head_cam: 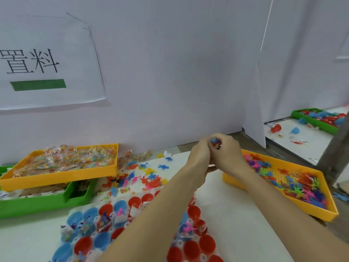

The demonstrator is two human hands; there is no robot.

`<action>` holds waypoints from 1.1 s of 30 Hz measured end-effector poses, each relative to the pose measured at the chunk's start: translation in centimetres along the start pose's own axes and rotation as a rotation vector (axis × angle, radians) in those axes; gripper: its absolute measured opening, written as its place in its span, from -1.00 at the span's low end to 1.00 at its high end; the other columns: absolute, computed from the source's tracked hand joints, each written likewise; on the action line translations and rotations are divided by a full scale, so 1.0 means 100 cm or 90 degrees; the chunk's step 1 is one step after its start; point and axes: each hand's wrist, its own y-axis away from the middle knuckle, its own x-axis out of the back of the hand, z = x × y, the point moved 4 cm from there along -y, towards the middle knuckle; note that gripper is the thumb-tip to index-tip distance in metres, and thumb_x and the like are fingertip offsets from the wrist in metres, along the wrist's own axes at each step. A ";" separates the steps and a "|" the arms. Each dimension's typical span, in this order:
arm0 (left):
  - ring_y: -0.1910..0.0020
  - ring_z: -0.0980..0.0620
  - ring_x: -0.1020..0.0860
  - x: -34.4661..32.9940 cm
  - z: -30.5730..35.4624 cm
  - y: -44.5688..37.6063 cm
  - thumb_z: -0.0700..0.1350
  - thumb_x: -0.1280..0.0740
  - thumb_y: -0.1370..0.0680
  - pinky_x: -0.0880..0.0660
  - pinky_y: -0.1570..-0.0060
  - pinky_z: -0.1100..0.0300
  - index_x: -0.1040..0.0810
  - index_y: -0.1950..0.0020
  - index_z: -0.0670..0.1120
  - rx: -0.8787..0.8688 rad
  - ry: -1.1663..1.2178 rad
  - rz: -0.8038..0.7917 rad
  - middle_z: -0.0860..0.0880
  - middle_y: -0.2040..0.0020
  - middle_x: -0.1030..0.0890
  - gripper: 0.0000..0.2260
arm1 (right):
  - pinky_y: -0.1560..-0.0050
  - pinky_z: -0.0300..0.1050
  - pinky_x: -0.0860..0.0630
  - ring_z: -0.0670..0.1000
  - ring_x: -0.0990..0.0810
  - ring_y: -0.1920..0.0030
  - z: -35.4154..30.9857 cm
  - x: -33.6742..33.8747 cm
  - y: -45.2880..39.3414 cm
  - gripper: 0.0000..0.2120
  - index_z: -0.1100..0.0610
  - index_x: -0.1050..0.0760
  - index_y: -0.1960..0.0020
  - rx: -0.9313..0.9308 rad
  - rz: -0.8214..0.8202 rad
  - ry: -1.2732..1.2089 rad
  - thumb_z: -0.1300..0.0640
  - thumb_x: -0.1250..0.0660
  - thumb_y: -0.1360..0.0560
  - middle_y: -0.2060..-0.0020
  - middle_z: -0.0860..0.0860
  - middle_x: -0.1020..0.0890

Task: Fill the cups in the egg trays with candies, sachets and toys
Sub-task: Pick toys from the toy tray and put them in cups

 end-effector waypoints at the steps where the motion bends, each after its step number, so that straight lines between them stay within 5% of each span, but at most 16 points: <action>1: 0.02 -0.01 -0.59 -0.009 -0.001 -0.001 0.04 -0.08 -0.66 -0.56 0.09 0.13 -0.56 -0.10 -0.06 -0.001 -0.063 -0.018 -0.08 -0.06 -0.65 -0.70 | 0.29 -0.25 -0.48 -0.04 -0.59 0.19 0.013 0.015 -0.001 -0.88 0.13 -0.59 0.09 -0.006 0.021 0.015 0.14 -0.31 -0.57 0.20 0.02 -0.65; 4: -0.20 -0.13 -0.52 -0.016 -0.007 -0.013 0.07 -0.01 -0.68 -0.48 -0.21 0.01 -0.43 -0.36 -0.14 -0.039 -0.279 0.034 -0.17 -0.31 -0.52 -0.58 | 0.26 -0.35 -0.38 -0.05 -0.56 0.09 0.049 0.046 -0.007 -0.88 0.06 -0.60 0.03 -0.050 0.013 0.083 0.11 -0.29 -0.59 0.11 -0.05 -0.62; 9: -0.14 -0.17 -0.53 -0.019 -0.033 -0.032 0.00 -0.19 -0.64 -0.46 -0.05 0.08 -0.50 -0.20 -0.20 -0.132 -0.626 0.050 -0.19 -0.19 -0.56 -0.69 | 0.09 -0.25 -0.40 -0.13 -0.54 -0.01 0.073 0.064 -0.009 -0.83 -0.02 -0.62 -0.10 -0.070 -0.101 0.175 0.03 -0.27 -0.61 -0.02 -0.12 -0.64; 20: -0.17 -0.18 -0.51 0.001 -0.033 -0.050 -0.21 -0.24 -0.60 -0.42 0.09 0.13 -0.42 -0.24 -0.20 -0.168 -0.744 0.099 -0.21 -0.24 -0.44 -0.78 | -0.09 -0.21 -0.36 0.02 -0.55 -0.22 0.079 0.034 0.015 -0.75 0.04 -0.60 -0.26 0.022 -0.134 0.246 0.14 -0.26 -0.63 -0.23 -0.01 -0.64; 25: 0.15 -0.10 -0.53 0.062 -0.011 -0.053 -0.18 -0.24 -0.58 -0.45 0.31 0.18 -0.51 -0.01 -0.26 -0.151 -0.753 0.122 -0.27 -0.03 -0.56 -0.86 | -0.18 -0.24 -0.34 -0.04 -0.54 -0.21 0.046 0.013 0.024 -0.78 0.08 -0.62 -0.21 0.138 -0.114 0.196 0.20 -0.30 -0.60 -0.17 -0.03 -0.64; 27: 0.14 -0.12 -0.55 0.090 -0.003 -0.050 -0.03 -0.25 -0.61 -0.46 0.18 0.12 -0.57 0.09 -0.21 -0.169 -0.751 0.137 -0.17 0.10 -0.58 -0.73 | -0.03 -0.31 -0.36 -0.12 -0.55 -0.05 0.031 0.015 0.026 -0.82 0.02 -0.63 -0.12 0.164 -0.112 0.174 0.20 -0.35 -0.57 -0.03 -0.11 -0.63; 30: -0.05 -0.05 -0.55 0.138 0.010 -0.039 0.13 -0.31 -0.58 -0.41 -0.04 0.16 -0.59 -0.14 -0.02 -0.177 -0.822 0.134 -0.04 -0.22 -0.53 -0.72 | 0.23 -0.27 -0.38 -0.15 -0.53 0.23 0.021 0.037 0.032 -0.86 -0.21 -0.59 0.12 0.132 -0.160 0.192 0.06 -0.42 -0.49 0.27 -0.16 -0.58; 33: -0.39 -0.06 -0.36 0.174 0.011 -0.033 0.20 -0.38 -0.52 -0.30 -0.38 0.04 -0.44 -0.35 0.17 -0.109 -0.931 0.000 -0.02 -0.48 -0.33 -0.58 | 0.28 -0.26 -0.43 -0.17 -0.52 0.23 0.029 0.064 0.051 -0.73 -0.38 -0.49 0.03 -0.007 -0.338 0.302 -0.21 -0.48 -0.33 0.23 -0.12 -0.59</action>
